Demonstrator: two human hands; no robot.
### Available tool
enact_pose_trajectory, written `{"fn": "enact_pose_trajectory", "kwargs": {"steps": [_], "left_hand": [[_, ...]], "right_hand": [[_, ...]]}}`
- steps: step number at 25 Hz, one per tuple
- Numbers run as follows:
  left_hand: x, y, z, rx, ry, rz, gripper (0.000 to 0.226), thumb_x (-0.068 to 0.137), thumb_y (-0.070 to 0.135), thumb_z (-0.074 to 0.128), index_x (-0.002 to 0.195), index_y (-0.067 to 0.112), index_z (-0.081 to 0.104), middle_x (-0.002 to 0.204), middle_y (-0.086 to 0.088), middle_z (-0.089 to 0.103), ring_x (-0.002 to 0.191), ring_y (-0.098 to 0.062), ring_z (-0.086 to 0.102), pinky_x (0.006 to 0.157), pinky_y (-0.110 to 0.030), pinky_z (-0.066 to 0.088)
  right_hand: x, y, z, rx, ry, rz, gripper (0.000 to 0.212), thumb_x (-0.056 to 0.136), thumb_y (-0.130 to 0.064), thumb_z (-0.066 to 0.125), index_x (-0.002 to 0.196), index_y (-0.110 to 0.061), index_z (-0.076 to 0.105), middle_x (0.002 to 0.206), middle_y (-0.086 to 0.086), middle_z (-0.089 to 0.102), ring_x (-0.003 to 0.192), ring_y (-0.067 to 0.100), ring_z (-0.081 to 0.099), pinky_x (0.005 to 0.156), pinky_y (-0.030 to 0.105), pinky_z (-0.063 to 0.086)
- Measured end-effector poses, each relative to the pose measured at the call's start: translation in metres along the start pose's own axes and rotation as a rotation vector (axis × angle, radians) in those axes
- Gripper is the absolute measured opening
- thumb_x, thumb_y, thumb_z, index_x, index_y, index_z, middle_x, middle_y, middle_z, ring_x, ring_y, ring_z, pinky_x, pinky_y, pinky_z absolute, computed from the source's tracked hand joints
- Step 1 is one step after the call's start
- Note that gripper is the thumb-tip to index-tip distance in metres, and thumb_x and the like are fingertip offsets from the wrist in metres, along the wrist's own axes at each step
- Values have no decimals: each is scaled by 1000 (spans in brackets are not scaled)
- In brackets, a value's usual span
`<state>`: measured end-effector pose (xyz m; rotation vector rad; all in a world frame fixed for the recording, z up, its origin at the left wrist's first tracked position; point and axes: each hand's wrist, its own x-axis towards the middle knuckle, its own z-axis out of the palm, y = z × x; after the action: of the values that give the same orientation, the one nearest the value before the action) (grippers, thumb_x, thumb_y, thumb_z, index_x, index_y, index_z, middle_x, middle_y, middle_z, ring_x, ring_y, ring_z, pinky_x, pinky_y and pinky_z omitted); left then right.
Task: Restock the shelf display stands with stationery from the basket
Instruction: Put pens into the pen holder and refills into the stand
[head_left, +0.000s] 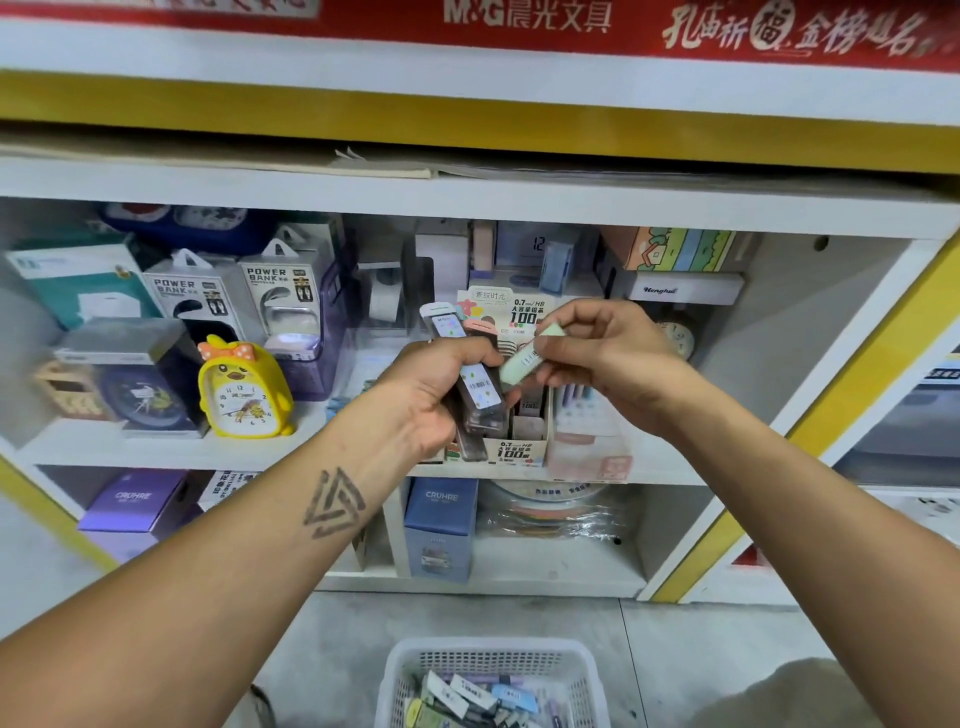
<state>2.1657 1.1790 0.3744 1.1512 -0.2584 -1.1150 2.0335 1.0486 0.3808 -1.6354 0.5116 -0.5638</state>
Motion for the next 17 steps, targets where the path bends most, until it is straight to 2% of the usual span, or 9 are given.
{"fn": "enact_pose_trajectory", "kwargs": {"steps": [2,5,7,9,12,13,15,17], "left_hand": [[-3,7,-11,-2,44,-8,28,84,-10,54,111,-7,61,94,-27,72,75,-36,73,60,-36,61],[-11,21,-29,-12,119,21,10,85,-10,55,90,-1,59,72,-21,71,56,-26,70,50,-28,58],[-18,31,-44,-14,162,62,9,86,-9,56,88,-1,58,72,-21,69,54,-25,67,52,-29,58],[-25,39,-59,-8,199,99,9,85,-9,57,90,-1,58,74,-22,68,54,-24,64,53,-31,58],[-36,48,-80,-33,197,107,9,84,-10,61,85,-1,60,66,-18,66,50,-22,61,48,-28,56],[-39,50,-86,-40,188,100,8,85,-9,61,86,-1,61,66,-17,64,50,-21,60,48,-27,56],[-44,56,-99,-39,185,92,9,86,-6,61,92,0,61,65,-15,62,49,-20,59,47,-27,54],[-47,61,-114,-50,191,90,14,86,-5,62,98,2,60,68,-14,61,49,-19,59,47,-26,53]], "right_hand": [[0,0,2,52,-8,-3,15,86,8,69,99,7,63,90,29,72,75,31,74,72,30,63],[1,-1,19,-45,-73,-53,20,77,5,80,91,0,66,95,21,74,91,37,74,89,40,59],[1,-4,42,-75,-148,-73,19,73,-6,85,82,-7,69,94,16,75,90,31,74,92,40,56],[3,-5,65,-79,-207,-71,15,75,-7,83,81,-9,69,92,16,75,91,30,74,93,42,57],[6,-11,95,-159,-254,-77,27,77,2,81,99,-8,67,89,19,74,86,29,73,87,45,57],[7,-13,102,-209,-260,-84,35,78,1,81,107,-13,67,90,18,74,86,27,72,87,43,57],[12,-15,111,-317,-233,-103,48,80,-5,81,118,-31,69,87,10,74,82,18,71,83,28,55],[19,-15,117,-360,-176,-127,51,83,-4,79,121,-37,68,77,5,68,71,9,63,72,15,50]]}}
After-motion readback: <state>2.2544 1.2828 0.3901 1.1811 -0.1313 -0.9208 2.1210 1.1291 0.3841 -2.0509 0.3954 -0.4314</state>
